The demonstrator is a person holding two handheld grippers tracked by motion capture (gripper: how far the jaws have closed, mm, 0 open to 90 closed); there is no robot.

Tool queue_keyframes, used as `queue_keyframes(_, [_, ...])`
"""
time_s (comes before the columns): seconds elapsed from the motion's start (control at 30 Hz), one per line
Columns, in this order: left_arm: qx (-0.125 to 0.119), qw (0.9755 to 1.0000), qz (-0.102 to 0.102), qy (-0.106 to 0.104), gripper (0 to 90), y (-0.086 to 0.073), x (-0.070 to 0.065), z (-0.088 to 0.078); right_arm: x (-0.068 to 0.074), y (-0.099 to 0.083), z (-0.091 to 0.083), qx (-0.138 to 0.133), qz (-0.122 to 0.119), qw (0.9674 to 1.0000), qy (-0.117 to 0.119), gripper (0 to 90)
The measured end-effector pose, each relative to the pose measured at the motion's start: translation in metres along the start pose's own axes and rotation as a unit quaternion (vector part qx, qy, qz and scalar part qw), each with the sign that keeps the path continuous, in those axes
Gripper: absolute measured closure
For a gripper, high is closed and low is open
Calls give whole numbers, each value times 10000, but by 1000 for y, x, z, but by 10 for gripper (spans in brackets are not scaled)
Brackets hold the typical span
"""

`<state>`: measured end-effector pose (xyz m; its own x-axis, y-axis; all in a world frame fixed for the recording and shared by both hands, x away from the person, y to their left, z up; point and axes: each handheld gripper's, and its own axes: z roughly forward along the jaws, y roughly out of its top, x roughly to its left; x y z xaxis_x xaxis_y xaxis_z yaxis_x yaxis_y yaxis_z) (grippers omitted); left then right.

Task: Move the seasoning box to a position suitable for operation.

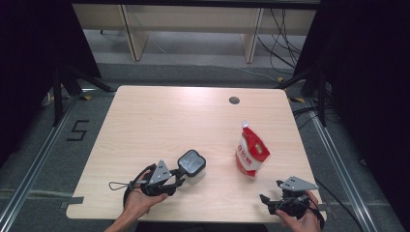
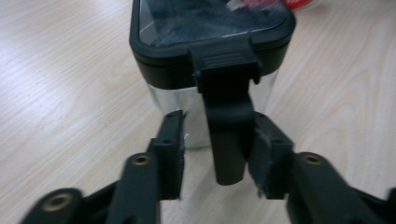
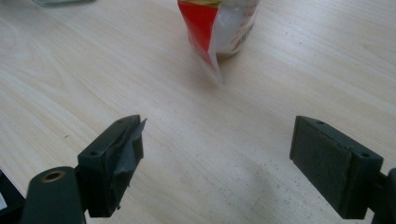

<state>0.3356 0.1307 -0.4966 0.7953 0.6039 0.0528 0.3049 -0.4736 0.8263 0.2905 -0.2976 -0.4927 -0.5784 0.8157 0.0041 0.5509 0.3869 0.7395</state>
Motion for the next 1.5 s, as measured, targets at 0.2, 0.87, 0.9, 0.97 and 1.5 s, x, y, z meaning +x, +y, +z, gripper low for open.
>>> queue_keyframes(0.2, [-10, 9997, -92, 224, 701, -3, 11, -6, 0, 0, 0, -35, 55, 10000, 51, 185])
queue_keyframes(0.87, [-153, 9998, -35, -80, 721, 5, 11, -4, 1, 1, 0, -46, -32, 9999, 119, 200])
queue_keyframes(0.9, [-171, 9997, -33, -169, 722, 3, 10, -1, 0, 1, 1, -87, -10, 9998, 181, 200])
queue_keyframes(0.97, [-239, 9991, 170, -299, 722, 5, 12, 1, 1, 1, 0, -106, -5, 9998, 184, 200])
queue_keyframes(1.5, [-238, 9929, 502, -1056, 722, 11, -25, 14, 3, 2, -1, -70, 57, 9998, 156, 200])
